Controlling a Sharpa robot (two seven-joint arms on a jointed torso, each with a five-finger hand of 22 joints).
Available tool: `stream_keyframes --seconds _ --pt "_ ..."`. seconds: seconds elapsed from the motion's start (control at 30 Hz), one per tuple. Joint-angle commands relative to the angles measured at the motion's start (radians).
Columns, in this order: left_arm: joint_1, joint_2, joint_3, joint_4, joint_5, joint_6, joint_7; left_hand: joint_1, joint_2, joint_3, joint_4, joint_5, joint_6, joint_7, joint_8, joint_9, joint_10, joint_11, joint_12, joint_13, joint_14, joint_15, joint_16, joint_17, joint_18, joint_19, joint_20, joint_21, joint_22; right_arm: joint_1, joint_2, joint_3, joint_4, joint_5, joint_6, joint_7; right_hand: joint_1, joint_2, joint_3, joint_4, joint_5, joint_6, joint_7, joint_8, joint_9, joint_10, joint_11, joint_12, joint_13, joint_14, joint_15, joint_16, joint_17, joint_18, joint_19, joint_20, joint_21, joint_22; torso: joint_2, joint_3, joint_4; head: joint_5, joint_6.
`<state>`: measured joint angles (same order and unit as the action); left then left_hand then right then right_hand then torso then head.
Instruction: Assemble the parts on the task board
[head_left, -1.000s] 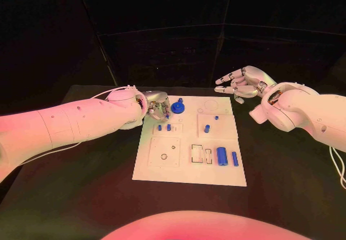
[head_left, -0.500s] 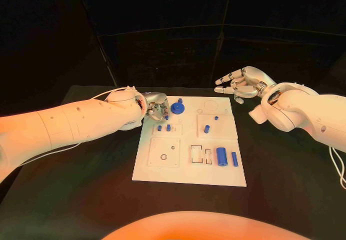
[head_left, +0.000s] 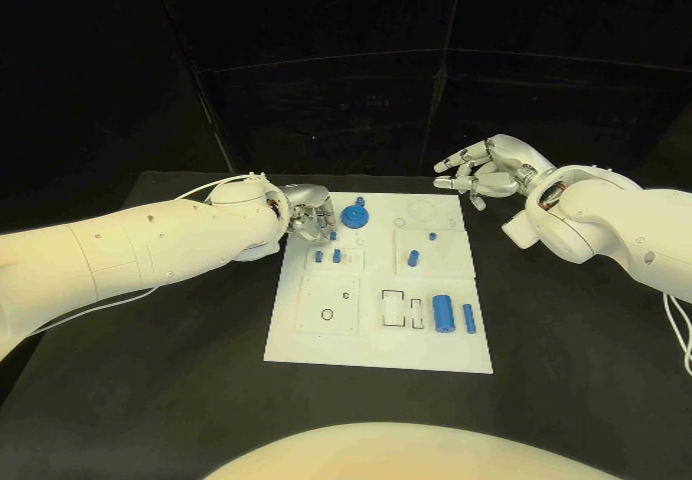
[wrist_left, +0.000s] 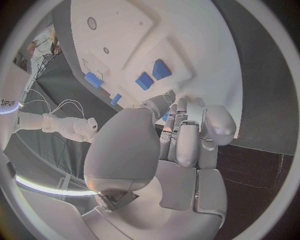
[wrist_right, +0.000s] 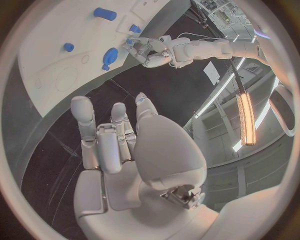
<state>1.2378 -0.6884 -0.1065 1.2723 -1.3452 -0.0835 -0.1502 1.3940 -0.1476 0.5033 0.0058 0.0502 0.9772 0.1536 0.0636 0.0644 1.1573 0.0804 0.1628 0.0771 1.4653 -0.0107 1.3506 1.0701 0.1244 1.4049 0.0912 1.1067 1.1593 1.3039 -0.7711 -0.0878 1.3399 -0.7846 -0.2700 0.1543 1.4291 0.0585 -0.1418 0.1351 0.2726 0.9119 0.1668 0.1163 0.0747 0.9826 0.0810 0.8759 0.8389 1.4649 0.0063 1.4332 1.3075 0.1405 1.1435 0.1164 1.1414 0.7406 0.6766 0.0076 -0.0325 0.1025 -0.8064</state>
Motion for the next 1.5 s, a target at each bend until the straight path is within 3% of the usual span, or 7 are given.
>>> stream_keyframes --seconds 0.03,0.3,0.57,0.67,0.83,1.07,1.5 --pt "0.001 -0.019 0.001 0.01 0.003 -0.006 -0.019 -0.007 -0.005 0.005 0.004 0.002 -0.003 -0.003 0.0 0.0 -0.012 -0.001 -0.008 -0.002 0.014 0.004 -0.003 -0.003 -0.019 0.002 0.002 0.0 -0.002 0.002 -0.006 0.001 0.002 -0.135 0.036 -0.05 0.052 0.006 0.023 -0.026 -0.023 0.025 -0.006 0.015 0.002 -0.01 -0.008 -0.094 -0.08 0.041 -0.011 -0.022 0.003 0.011 0.007 -0.014 -0.006 -0.002 -0.001 -0.0005 -0.0005 -0.003 0.002" --pt "0.004 -0.074 0.004 0.028 0.099 -0.061 0.029 -0.009 -0.003 0.012 0.007 0.002 0.016 -0.009 0.011 0.005 -0.023 0.0 -0.023 -0.004 0.014 0.005 -0.003 -0.006 -0.018 0.001 0.003 -0.004 -0.004 -0.001 -0.017 0.0 0.009 -0.429 0.056 -0.139 0.135 -0.013 0.103 -0.065 -0.064 0.077 -0.009 0.018 -0.005 0.04 -0.008 -0.416 -0.362 0.045 -0.012 -0.045 -0.02 0.006 0.036 -0.019 0.007 0.024 -0.001 0.0008 0.0018 -0.015 0.018" --pt "0.005 -0.134 0.004 0.056 0.434 -0.217 0.286 -0.017 0.011 -0.001 0.015 0.002 0.083 -0.003 0.044 0.015 0.015 0.0 -0.014 0.005 0.011 0.006 -0.005 -0.013 -0.007 -0.018 0.004 -0.055 -0.044 -0.021 -0.013 0.0 0.028 -0.683 0.034 -0.197 0.127 -0.05 0.153 -0.068 -0.08 0.099 -0.008 -0.003 -0.008 0.065 0.001 -0.559 -0.503 0.047 -0.007 -0.051 -0.032 -0.001 0.05 -0.013 0.029 0.055 0.0 0.0038 -0.0061 -0.042 0.04" --pt "0.004 -0.155 0.003 0.084 0.553 -0.235 0.363 -0.021 0.01 -0.007 0.018 0.001 0.085 0.002 0.043 0.013 0.015 0.004 -0.017 0.005 -0.002 0.009 -0.024 -0.051 0.0 -0.038 0.006 -0.097 -0.078 -0.028 -0.01 0.0 0.037 -0.735 0.029 -0.21 0.119 -0.061 0.159 -0.065 -0.082 0.092 -0.002 -0.011 -0.009 0.059 0.007 -0.581 -0.525 0.047 -0.002 -0.051 -0.032 -0.001 0.05 -0.009 0.03 0.056 0.0 0.0018 -0.0027 -0.05 0.045" --pt "0.003 -0.187 0.002 0.141 0.813 -0.232 0.509 -0.013 0.018 -0.019 0.015 0.001 0.076 0.005 0.033 0.006 0.014 0.007 -0.018 0.007 -0.077 0.013 -0.119 -0.218 0.034 -0.13 0.012 -0.281 -0.221 -0.038 0.001 0.0 0.04 -0.783 0.042 -0.225 0.108 -0.081 0.172 -0.062 -0.084 0.072 0.007 -0.032 -0.01 0.039 0.02 -0.623 -0.571 0.046 0.009 -0.052 -0.035 -0.001 0.047 0.0 0.031 0.056 -0.001 0.0021 -0.0022 -0.058 0.043" --pt "0.001 -0.216 0.0 0.194 1.066 -0.2 0.602 -0.01 0.025 -0.031 0.014 0.001 0.072 0.007 0.028 0.004 0.013 0.009 -0.015 0.009 -0.12 0.016 -0.165 -0.297 0.05 -0.182 0.015 -0.378 -0.294 -0.053 0.02 -0.001 0.033 -0.791 0.062 -0.226 0.102 -0.092 0.187 -0.062 -0.084 0.069 0.012 -0.042 -0.008 0.042 0.026 -0.642 -0.602 0.046 0.014 -0.05 -0.034 0.0 0.046 0.006 0.032 0.056 -0.002 0.0005 -0.0038 -0.061 0.043" --pt "0.001 -0.22 -0.002 0.215 1.199 -0.163 0.619 -0.025 0.025 -0.062 0.022 0.001 0.063 0.019 0.024 0.003 0.01 0.016 -0.005 0.013 -0.152 0.023 -0.195 -0.348 0.057 -0.214 0.021 -0.442 -0.34 -0.082 0.056 -0.001 0.01 -0.792 0.091 -0.229 0.102 -0.091 0.215 -0.065 -0.079 0.075 0.012 -0.045 -0.007 0.057 0.026 -0.653 -0.631 0.047 0.014 -0.045 -0.03 0.0 0.046 0.007 0.035 0.059 0.0 -0.0007 -0.0037 -0.064 0.047"
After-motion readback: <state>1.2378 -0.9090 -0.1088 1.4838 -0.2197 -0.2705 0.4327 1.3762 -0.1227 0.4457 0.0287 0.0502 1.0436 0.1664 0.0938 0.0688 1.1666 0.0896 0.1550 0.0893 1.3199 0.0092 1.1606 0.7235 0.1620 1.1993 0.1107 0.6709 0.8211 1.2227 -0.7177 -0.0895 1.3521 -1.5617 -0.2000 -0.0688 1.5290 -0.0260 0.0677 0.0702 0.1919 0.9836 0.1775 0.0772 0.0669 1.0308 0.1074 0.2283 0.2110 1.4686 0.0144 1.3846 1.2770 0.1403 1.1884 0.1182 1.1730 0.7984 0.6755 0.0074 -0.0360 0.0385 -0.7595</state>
